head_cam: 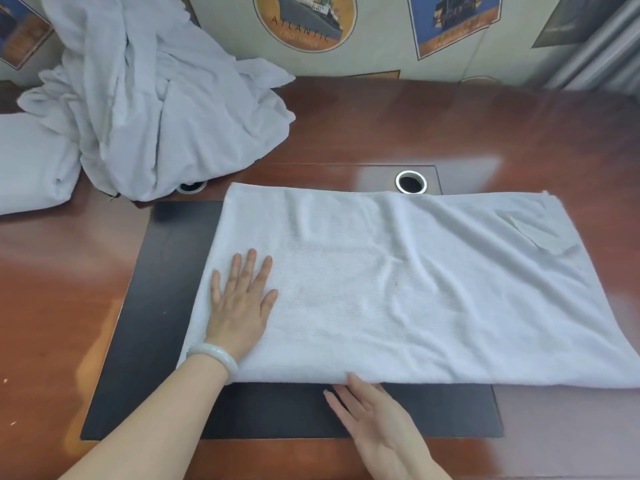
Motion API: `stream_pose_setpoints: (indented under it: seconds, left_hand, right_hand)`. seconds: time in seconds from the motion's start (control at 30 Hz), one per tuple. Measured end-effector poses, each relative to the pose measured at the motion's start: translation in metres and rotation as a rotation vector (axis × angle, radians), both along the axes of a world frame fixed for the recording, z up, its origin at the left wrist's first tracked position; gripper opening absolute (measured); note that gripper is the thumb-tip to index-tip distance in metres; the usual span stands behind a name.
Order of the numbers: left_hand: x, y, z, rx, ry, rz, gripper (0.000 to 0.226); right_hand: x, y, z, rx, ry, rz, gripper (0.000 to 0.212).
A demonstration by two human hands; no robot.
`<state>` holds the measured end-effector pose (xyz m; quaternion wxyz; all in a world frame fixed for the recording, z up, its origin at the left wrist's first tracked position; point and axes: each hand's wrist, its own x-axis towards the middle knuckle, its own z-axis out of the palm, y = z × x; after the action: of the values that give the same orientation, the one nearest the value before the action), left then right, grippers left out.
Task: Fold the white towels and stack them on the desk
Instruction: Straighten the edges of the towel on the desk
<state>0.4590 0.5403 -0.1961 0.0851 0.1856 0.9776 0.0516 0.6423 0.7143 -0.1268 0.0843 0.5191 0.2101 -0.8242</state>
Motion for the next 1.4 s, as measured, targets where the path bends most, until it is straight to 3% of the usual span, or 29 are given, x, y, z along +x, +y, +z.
stream_pose_setpoints:
  seconds: [0.13, 0.3, 0.43, 0.5, 0.57, 0.67, 0.73, 0.8, 0.9, 0.97, 1.1, 1.23, 1.3, 1.4]
  left_hand:
    - [0.0, 0.002, -0.006, -0.041, 0.058, 0.004, 0.063]
    - [0.0, 0.0, -0.009, -0.033, 0.079, 0.017, 0.063]
    - [0.0, 0.002, -0.009, -0.04, 0.071, -0.002, 0.064]
    - [-0.001, 0.002, -0.008, -0.048, 0.043, 0.014, 0.067]
    - [0.005, 0.015, -0.003, -0.026, 0.045, 0.031, 0.069]
    - [0.029, 0.064, 0.004, 0.002, 0.095, -0.162, 0.065]
    - [0.042, 0.095, 0.0, 0.012, 0.111, -0.247, 0.063]
    - [0.043, 0.109, -0.006, 0.003, 0.085, -0.171, 0.064]
    - [0.041, 0.11, -0.013, -0.019, 0.101, -0.073, 0.067]
    - [0.041, 0.113, -0.014, -0.007, 0.095, -0.038, 0.068]
    - [0.044, 0.137, -0.01, 0.108, 0.08, -0.041, 0.071]
    - [0.059, 0.208, -0.001, 0.139, 0.069, -0.287, 0.066]
    - [0.054, 0.246, -0.005, 0.125, 0.046, -0.3, 0.067]
    - [0.03, 0.295, -0.012, 0.093, 0.065, -0.32, 0.068]
  right_hand:
    - [-0.004, 0.0, 0.001, 0.003, -0.024, -0.011, 0.024]
    - [0.016, 0.006, -0.011, 0.299, -0.179, 0.183, 0.024]
    - [0.026, 0.026, -0.001, 0.168, -0.171, 0.283, 0.026]
    - [0.03, 0.051, 0.012, 0.201, -0.182, 0.392, 0.03]
    - [0.032, 0.079, 0.022, 0.475, -0.168, 0.434, 0.023]
    - [0.017, 0.11, 0.019, 1.16, -0.059, 0.494, 0.022]
    - [0.0, 0.138, -0.005, 1.653, 0.031, 0.762, 0.03]
    - [-0.011, 0.185, -0.042, 1.908, -0.005, 1.105, 0.054]
    - [-0.006, 0.25, -0.066, 1.858, -0.319, 1.245, 0.073]
    - [-0.002, 0.264, -0.071, 1.869, -0.341, 1.238, 0.078]
    - [-0.009, 0.267, -0.061, 1.818, -0.262, 1.281, 0.094]
    - [0.019, 0.301, -0.062, 1.926, -0.168, 1.292, 0.066]
    - [0.032, 0.318, -0.067, 1.928, -0.061, 1.323, 0.062]
    - [0.036, 0.333, -0.069, 1.96, 0.104, 1.191, 0.057]
